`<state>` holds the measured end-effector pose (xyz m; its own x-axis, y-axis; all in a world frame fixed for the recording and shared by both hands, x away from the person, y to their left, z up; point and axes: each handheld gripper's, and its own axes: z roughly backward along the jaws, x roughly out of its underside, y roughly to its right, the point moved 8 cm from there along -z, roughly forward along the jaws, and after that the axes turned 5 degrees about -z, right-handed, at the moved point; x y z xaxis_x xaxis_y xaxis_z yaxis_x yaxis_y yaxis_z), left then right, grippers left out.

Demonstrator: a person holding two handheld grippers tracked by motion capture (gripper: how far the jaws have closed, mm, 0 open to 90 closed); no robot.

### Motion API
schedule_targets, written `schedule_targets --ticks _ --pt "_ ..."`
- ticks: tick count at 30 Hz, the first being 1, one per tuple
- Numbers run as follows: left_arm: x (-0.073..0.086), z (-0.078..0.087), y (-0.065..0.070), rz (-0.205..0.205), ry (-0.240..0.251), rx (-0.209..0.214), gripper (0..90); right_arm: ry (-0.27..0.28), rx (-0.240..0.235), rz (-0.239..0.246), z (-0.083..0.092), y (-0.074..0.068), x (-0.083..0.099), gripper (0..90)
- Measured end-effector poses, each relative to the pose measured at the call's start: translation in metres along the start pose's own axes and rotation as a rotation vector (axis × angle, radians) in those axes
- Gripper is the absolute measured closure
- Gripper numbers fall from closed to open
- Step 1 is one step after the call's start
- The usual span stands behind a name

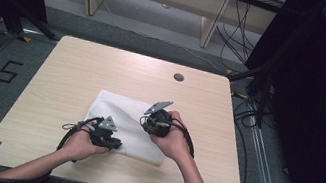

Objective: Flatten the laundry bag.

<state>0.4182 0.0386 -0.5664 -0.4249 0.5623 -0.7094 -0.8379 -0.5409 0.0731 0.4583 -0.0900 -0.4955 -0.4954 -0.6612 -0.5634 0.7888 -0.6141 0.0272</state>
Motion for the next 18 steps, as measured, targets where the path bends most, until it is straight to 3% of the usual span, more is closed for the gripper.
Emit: schedule_targets --ticks 1,4,5,6,7,8,10,11,14,16,18 --pt "-0.001 -0.002 0.0 0.02 0.009 -0.004 82.2 0.0 0.0 0.0 0.0 0.0 0.0 89.6" --pt "-0.003 -0.003 -0.001 -0.003 0.006 -0.017 82.2 0.044 0.012 0.026 0.006 -0.002 0.004 89.5" --pt "-0.004 -0.003 0.0 0.012 0.011 -0.024 82.2 0.067 0.013 -0.001 0.008 -0.004 0.005 89.5" --pt "-0.005 -0.002 0.006 0.005 0.013 -0.026 82.9 0.056 0.014 -0.01 0.01 -0.004 0.007 89.5" --pt "-0.007 -0.001 0.01 -0.02 0.015 -0.009 83.4 0.047 0.034 0.01 0.011 -0.001 0.008 89.5" --pt "-0.009 -0.001 0.017 -0.002 0.022 0.009 84.1 0.066 0.036 0.018 0.011 -0.001 0.006 89.5" --pt "-0.01 -0.001 0.023 -0.016 0.017 0.028 84.8 0.083 0.048 0.004 0.014 0.001 0.003 89.6" --pt "-0.011 -0.003 0.031 -0.046 0.004 0.044 84.9 0.087 0.045 0.011 0.017 0.002 0.001 89.5" --pt "-0.009 -0.009 0.033 -0.042 -0.004 0.04 84.9 0.115 0.049 -0.002 0.019 0.0 -0.003 89.5" --pt "-0.01 -0.012 0.034 -0.029 0.001 0.045 85.2 0.126 0.055 0.026 0.023 0.0 -0.005 89.6" --pt "-0.012 -0.011 0.033 -0.04 -0.003 0.031 85.1 0.14 0.048 0.017 0.027 -0.002 -0.008 89.6"
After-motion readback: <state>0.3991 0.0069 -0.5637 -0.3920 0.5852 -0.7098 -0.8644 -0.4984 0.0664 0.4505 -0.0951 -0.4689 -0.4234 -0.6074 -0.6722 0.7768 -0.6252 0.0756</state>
